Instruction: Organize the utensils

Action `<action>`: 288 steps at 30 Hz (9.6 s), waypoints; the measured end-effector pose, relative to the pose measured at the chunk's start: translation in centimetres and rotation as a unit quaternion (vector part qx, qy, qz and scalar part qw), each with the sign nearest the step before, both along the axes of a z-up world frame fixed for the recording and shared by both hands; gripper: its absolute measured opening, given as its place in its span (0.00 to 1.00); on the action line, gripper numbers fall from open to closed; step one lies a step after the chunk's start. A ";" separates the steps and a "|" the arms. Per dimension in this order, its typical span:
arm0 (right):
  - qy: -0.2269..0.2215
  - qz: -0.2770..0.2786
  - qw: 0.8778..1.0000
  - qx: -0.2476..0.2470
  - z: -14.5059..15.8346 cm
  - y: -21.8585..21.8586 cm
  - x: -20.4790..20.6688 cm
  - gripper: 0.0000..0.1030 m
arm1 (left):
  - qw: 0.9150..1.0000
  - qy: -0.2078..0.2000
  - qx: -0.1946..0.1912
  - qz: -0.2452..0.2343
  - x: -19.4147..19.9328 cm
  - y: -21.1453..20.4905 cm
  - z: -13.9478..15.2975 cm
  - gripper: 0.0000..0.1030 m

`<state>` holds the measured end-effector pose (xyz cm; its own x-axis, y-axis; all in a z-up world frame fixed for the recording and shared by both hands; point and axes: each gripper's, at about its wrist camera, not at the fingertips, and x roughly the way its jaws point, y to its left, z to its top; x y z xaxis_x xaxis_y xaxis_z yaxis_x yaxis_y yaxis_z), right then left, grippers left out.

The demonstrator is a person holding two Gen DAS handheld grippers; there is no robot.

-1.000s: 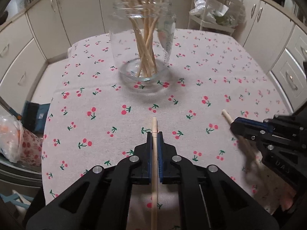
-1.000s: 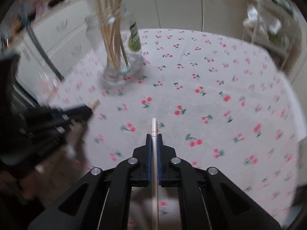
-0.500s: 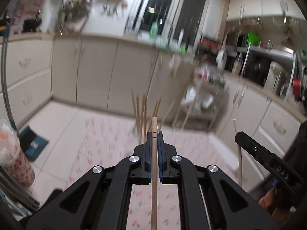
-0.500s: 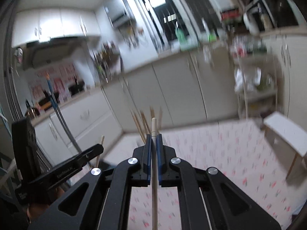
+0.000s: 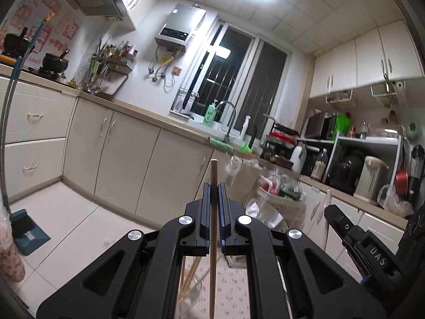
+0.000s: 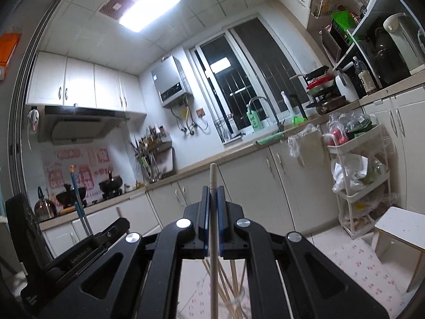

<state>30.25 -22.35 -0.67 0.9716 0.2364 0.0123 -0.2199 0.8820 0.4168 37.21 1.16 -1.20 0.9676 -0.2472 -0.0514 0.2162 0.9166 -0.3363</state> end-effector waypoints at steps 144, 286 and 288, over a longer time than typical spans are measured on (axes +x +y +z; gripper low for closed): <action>0.260 -0.011 0.965 0.011 -18.0 -6.9 -1.0 0.64 | 0.975 0.220 0.017 -0.040 13.5 -2.3 -9.2 0.10; 0.241 -0.001 0.963 -0.123 4.6 3.5 -36.6 0.93 | 0.953 0.225 0.175 0.098 -39.0 -1.0 4.7 0.93; 0.242 -0.001 0.963 -0.122 4.4 3.7 -36.7 0.93 | 0.951 0.230 0.179 0.099 -38.9 -1.1 4.7 0.93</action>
<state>-6.42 -18.68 3.72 0.8498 0.1736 -0.4976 -0.0505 0.9667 0.2509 -1.68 0.09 3.45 0.8483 0.0502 -0.5272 -0.0664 0.9977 -0.0118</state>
